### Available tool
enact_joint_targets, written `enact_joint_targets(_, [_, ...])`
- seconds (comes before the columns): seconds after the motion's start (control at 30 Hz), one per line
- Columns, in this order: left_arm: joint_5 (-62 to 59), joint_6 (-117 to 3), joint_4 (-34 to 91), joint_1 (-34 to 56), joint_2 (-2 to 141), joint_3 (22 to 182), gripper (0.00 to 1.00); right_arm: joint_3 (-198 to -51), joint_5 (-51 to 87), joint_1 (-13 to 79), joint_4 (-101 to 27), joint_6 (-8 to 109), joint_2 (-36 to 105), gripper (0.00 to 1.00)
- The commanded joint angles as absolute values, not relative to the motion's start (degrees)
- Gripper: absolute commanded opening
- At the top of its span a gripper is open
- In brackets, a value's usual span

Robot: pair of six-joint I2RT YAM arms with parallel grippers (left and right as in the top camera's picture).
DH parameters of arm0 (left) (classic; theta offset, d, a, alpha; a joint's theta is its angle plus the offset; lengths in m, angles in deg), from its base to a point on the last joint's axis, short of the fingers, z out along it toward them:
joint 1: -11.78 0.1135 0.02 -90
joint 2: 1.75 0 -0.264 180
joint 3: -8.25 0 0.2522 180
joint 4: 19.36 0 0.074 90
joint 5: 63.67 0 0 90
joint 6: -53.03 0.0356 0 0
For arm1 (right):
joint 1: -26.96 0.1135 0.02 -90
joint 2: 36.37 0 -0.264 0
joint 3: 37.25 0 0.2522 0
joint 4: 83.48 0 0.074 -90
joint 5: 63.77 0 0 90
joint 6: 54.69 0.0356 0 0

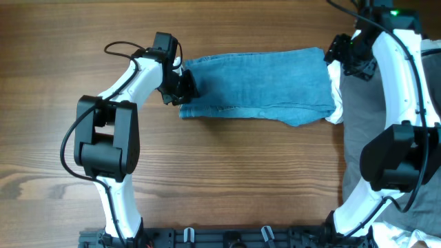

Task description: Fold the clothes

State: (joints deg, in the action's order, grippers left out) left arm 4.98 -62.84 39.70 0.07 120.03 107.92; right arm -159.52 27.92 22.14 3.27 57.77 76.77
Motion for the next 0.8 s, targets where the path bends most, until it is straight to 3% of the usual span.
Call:
enact_joint_targets(0.0, [8.2,-63.0,40.5,-0.1,120.8,106.8,0.4,-160.4,22.7,22.2,3.6,52.4,75.8,0.73])
enact_joint_targets(0.1, [10.9,-63.0,41.4,0.0,120.8,106.8,0.4,-155.6,22.3,21.8,1.2,51.8,76.2,0.56])
enact_joint_targets(0.17, [16.9,-64.7,43.6,0.4,120.8,106.8,0.37,-149.6,17.4,20.5,-3.2,50.4,77.6,0.54])
enact_joint_targets(0.23, [17.4,-64.7,43.6,1.5,120.8,106.8,0.28,-145.8,9.7,19.9,-5.9,46.0,78.5,0.51])
enact_joint_targets(0.3, [14.8,-62.3,41.9,1.6,120.8,106.8,0.23,-144.7,9.4,19.9,-6.8,46.0,78.5,0.5])
enact_joint_targets(0.33, [18.2,-63.0,42.7,1.6,120.8,106.8,0.13,-144.7,9.4,19.9,-7.0,46.0,78.5,0.5])
enact_joint_targets(0.43, [30.3,-67.8,45.3,3.9,121.1,105.1,0.11,-144.7,9.4,19.9,-6.5,45.8,78.5,0.52])
enact_joint_targets(0.57, [31.1,-68.3,49.1,15.9,121.1,103.6,0.05,-144.1,5.6,20.4,-7.4,40.3,78.5,0.68])
enact_joint_targets(0.67, [19.1,-59.7,48.6,21.8,120.4,103.8,0.04,-143.0,6.9,20.4,-9.6,44.6,78.5,0.73])
enact_joint_targets(0.77, [-0.7,-47.4,46.3,21.0,117.9,103.8,0.14,-142.3,6.7,20.4,-12.2,44.7,78.5,0.73])
